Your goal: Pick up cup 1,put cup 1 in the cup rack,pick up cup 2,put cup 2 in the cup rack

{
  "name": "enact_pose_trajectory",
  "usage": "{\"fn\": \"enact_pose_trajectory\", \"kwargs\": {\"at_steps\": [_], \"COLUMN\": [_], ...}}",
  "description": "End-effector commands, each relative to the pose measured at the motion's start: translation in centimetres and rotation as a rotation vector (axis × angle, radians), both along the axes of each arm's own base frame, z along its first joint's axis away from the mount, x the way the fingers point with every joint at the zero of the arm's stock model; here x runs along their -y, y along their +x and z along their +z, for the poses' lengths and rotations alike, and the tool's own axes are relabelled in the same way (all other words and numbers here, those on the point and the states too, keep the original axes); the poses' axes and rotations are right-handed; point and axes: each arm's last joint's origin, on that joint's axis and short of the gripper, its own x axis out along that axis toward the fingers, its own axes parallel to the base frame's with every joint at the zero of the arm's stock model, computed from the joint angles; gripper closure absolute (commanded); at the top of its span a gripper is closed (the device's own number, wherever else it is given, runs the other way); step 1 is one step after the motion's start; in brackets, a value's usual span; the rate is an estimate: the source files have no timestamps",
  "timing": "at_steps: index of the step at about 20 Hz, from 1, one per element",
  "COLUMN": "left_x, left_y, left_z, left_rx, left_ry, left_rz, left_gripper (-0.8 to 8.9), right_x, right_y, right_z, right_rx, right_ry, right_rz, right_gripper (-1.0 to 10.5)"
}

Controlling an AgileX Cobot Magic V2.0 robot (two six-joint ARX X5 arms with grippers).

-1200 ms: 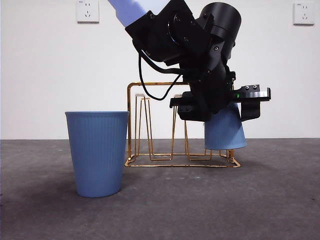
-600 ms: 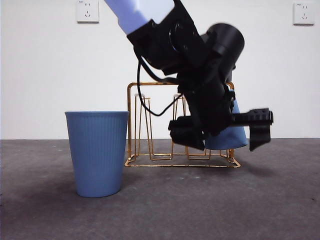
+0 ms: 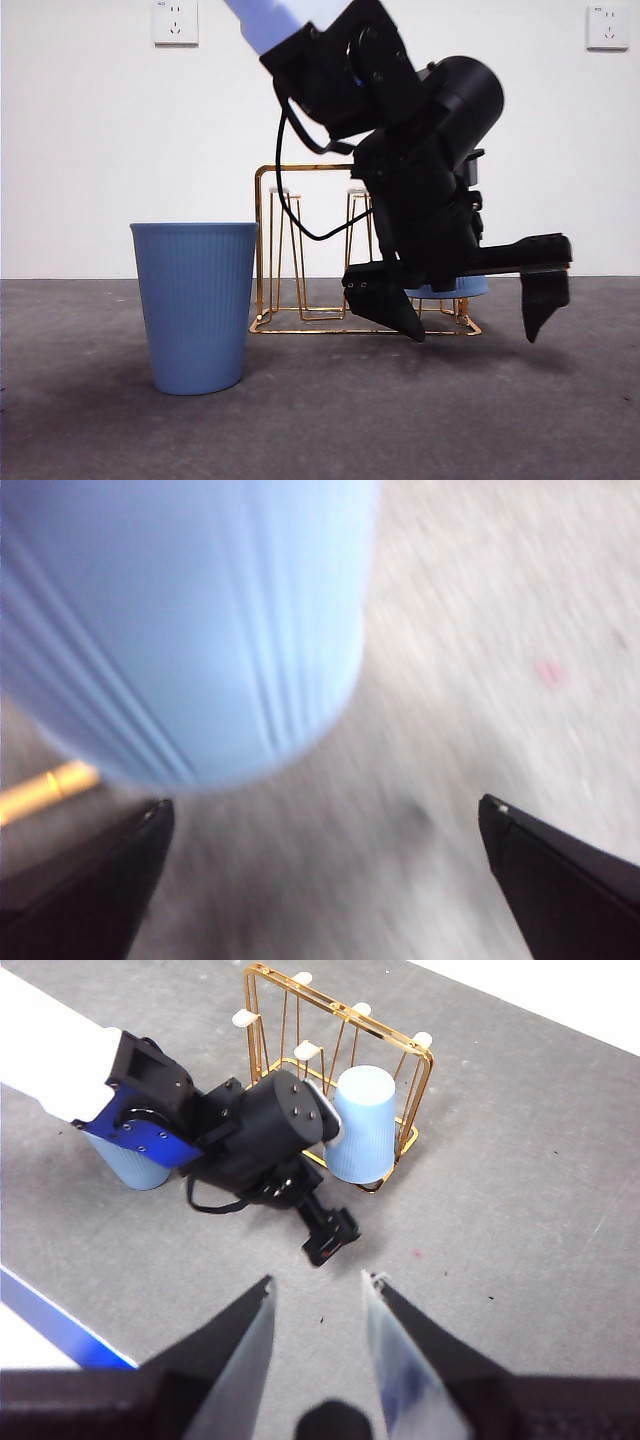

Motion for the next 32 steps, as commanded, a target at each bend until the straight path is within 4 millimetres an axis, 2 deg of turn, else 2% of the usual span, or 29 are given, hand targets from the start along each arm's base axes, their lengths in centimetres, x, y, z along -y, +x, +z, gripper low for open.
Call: {"fn": "enact_pose_trajectory", "kwargs": {"at_steps": [1, 3, 6, 9, 11, 13, 15, 18, 20, 22, 23, 24, 26, 29, 32], "left_x": [0.4, 0.7, 0.5, -0.4, -1.7, -4.0, -7.4, -13.3, -17.4, -21.2, -22.8, -24.4, -27.2, -30.2, -31.9], "left_y": [-1.6, -3.0, -5.3, -7.3, -8.9, -10.9, -13.0, -15.7, -17.5, -19.2, -20.0, -20.7, -22.0, -23.5, -24.3], "left_z": [0.1, 1.6, 5.0, 9.4, 13.4, 17.7, 21.8, 26.2, 28.2, 29.5, 30.0, 30.3, 30.6, 30.6, 30.6], "left_rx": [-0.068, -0.073, -0.061, -0.016, 0.04, 0.104, 0.178, 0.289, 0.329, 0.351, 0.358, 0.357, 0.343, 0.331, 0.334], "left_ry": [0.017, 0.019, 0.022, -0.008, -0.05, -0.087, -0.089, -0.042, -0.035, -0.05, -0.062, -0.077, -0.105, -0.122, -0.14], "left_rz": [-0.037, -0.068, -0.12, -0.175, -0.216, -0.254, -0.257, -0.18, -0.147, -0.106, -0.084, -0.072, -0.049, -0.03, -0.023], "left_gripper": [2.79, 2.79, 2.8, 2.82, 2.83, 2.83, 2.84, 2.96, 3.98, 4.07, 4.07, 4.07, 4.06, 4.05, 3.81], "right_x": [-0.1, -0.1, -0.1, -0.1, -0.2, -0.3, -0.7, -2.3, -4.2, -6.4, -7.7, -9.1, -11.8, -16.1, -19.8], "right_y": [0.1, 0.1, 0.1, 0.1, 0.2, 0.4, 0.9, 2.5, 4.3, 6.7, 8.2, 9.8, 13.0, 17.3, 20.6], "right_z": [-0.2, -0.2, -0.2, -0.2, -0.1, 0.1, 0.4, 0.7, 0.7, 0.3, -0.1, -0.7, -2.4, -6.0, -10.3], "right_rx": [0.0, 0.0, 0.0, -0.001, -0.003, 0.011, 0.015, -0.028, -0.079, -0.14, -0.174, -0.209, -0.285, -0.406, -0.477], "right_ry": [-0.004, -0.004, -0.003, -0.001, 0.016, 0.046, 0.089, 0.152, 0.185, 0.205, 0.21, 0.208, 0.2, 0.19, 0.149], "right_rz": [0.005, 0.005, 0.004, 0.002, -0.008, -0.016, -0.031, 0.015, 0.091, 0.148, 0.168, 0.189, 0.223, 0.25, 0.249], "right_gripper": [7.9, 7.9, 7.9, 7.9, 7.9, 7.9, 7.9, 7.9, 7.9, 7.6, 7.0, 6.4, 6.2, 5.5, 5.3]}}
